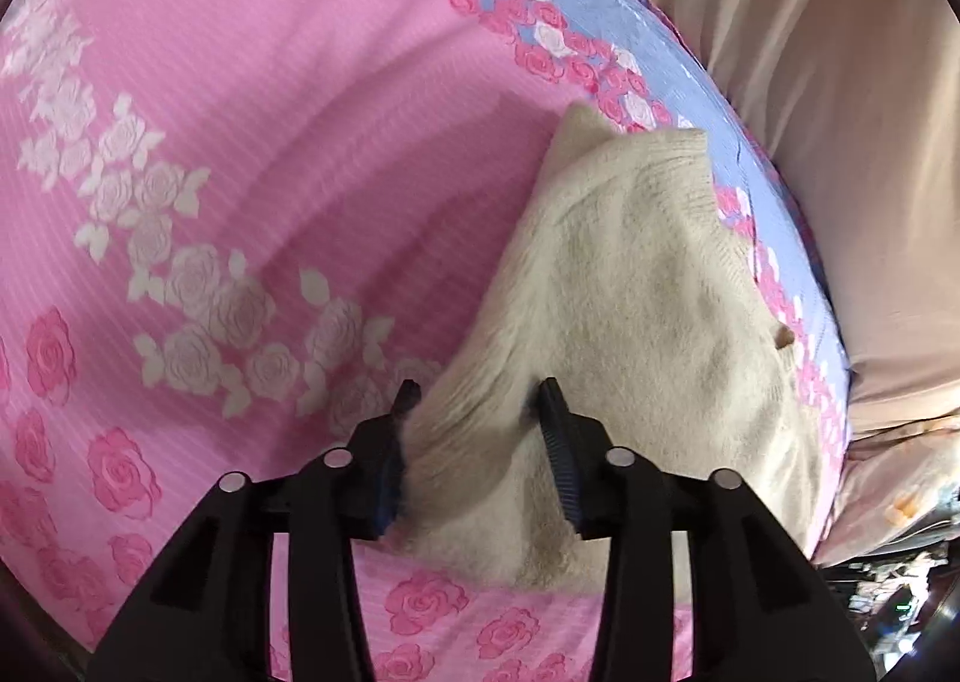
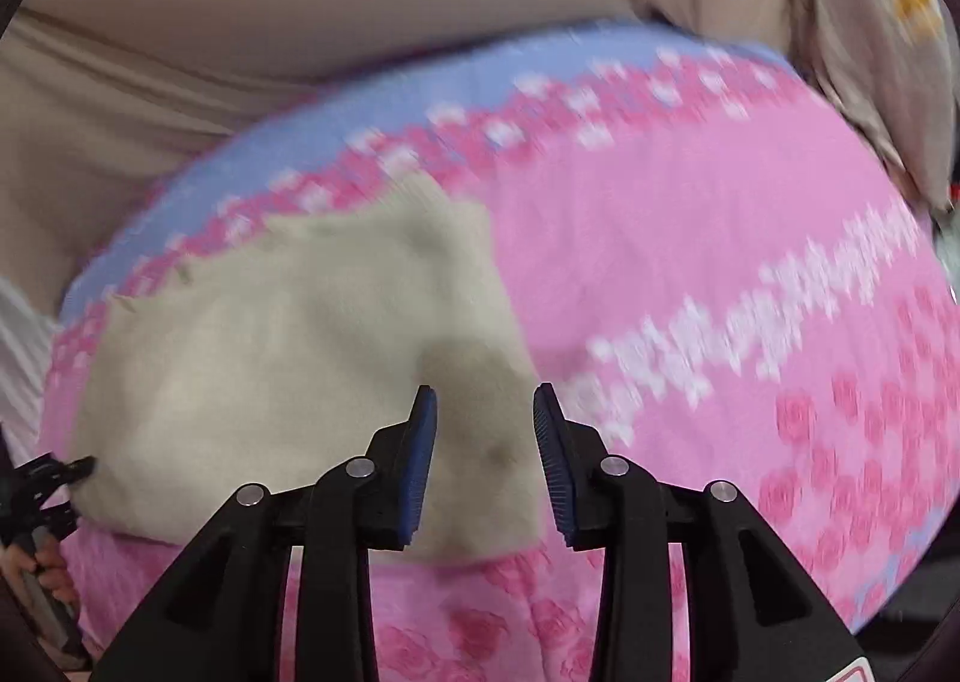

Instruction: Fold small clothes

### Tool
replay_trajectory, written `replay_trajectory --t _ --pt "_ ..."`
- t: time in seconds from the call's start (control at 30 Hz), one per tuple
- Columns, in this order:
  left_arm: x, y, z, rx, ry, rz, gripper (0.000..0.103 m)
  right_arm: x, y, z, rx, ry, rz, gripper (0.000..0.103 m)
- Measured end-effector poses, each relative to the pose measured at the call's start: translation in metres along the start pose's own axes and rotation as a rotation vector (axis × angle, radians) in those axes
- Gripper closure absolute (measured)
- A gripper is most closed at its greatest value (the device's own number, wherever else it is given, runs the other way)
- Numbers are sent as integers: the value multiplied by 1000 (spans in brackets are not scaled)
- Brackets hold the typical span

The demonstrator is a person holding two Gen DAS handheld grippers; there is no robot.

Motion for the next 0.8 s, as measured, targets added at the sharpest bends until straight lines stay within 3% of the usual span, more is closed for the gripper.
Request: replay_trajectory --t 0.1,0.13,0.23,0.3,0.37,0.47,0.5,0.57,0.63,0.73,0.8 --pt "-4 -12 1 -13 58 8 61 -26 -18 -5 -43 11 -104 85" --pt "-5 -13 2 -6 75 13 61 -34 -25 -4 -50 25 -114 93" --pt "-11 -7 0 15 89 4 64 -52 -49 -8 -53 59 -135 98" --pt "-13 -6 2 21 88 0 65 -50 -76 -13 -83 73 -101 98" --pt "-12 -6 2 29 73 -9 65 -28 -109 -11 -141 65 -2 102" --pt "-11 -7 1 30 54 -9 64 -15 -101 -23 -137 -13 5 103" --pt "-11 -7 0 26 59 -9 63 -28 -90 -28 -111 5 -13 101" --pt "-12 -1 0 13 86 -30 63 -68 -71 -30 -87 58 -139 101" --pt "-1 24 -2 74 78 -36 67 -126 -64 -21 -97 185 -241 101" --pt "43 49 -9 152 -27 52 62 -204 -74 6 -160 305 -377 101" --pt "81 36 -7 108 -122 137 61 -239 -90 24 -213 352 -422 102"
Point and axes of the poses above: each gripper's, at about its wrist camera, not at the fingertips, and y roughly against the way its jaws point, x to its right, z to its underside, the point moved 3 cm from there along -y, roughly the way its jaws point, and after that the axes turned 7 degrees about x, right-handed, at the moved point
